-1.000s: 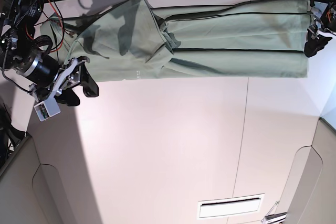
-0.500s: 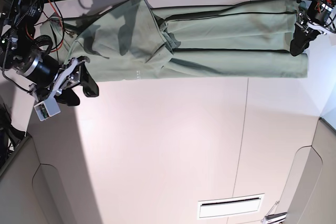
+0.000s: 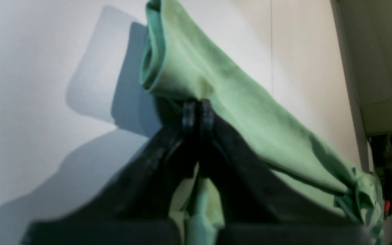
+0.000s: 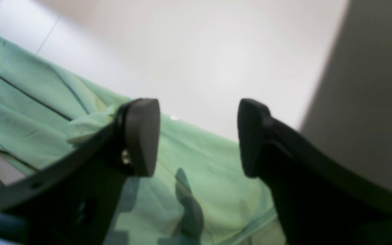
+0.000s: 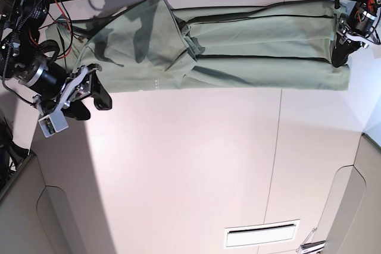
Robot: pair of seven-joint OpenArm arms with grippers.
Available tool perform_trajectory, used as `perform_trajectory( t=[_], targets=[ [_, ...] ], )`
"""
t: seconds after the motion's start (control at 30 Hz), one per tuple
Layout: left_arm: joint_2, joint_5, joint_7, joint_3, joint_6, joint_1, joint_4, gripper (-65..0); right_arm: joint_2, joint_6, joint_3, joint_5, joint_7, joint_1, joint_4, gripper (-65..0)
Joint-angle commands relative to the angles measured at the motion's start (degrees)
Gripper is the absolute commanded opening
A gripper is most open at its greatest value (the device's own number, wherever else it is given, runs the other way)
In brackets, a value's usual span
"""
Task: Fold the T-shirt properly
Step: 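Grasp the strip end with the left gripper and fold it toward the right gripper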
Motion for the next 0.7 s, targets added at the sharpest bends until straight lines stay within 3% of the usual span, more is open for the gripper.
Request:
perform_trajectory(
  t=[0.0, 0.1, 0.2, 0.37, 0.5, 0.67],
  targets=[
    [-0.52, -0.96, 0.07, 0.00, 0.53, 0.17, 0.20, -65.0, 0.48, 0.13, 0.31, 1.01, 1.51, 0.74, 0.96, -29.4],
    [-0.50, -3.04, 0.96, 0.00, 0.53, 0.55, 1.64, -65.0, 0.50, -0.85, 0.35, -2.23, 1.88, 0.74, 0.96, -29.4],
    [-0.46, -9.09, 4.66, -0.02, 0.53, 1.60, 5.14, -65.0, 0.50, -3.06, 0.46, -7.45, 2.95, 0.74, 0.96, -29.4],
    [0.57, -21.88, 15.80, -0.02, 0.53, 2.43, 12.92, -65.0, 0.52, -5.22, 0.46, -12.68, 4.20, 0.74, 0.96, -29.4],
    [6.03, -28.23, 22.49, 0.00, 0.53, 2.40, 20.81, -65.0, 0.50, -5.20, 0.46, -13.51, 4.20, 0.74, 0.96, -29.4],
    [13.03, -28.23, 24.59, 3.10, 0.53, 2.67, 28.74, -65.0, 0.52, -5.22, 0.46, -13.53, 4.20, 0.74, 0.94, -29.4]
  ],
)
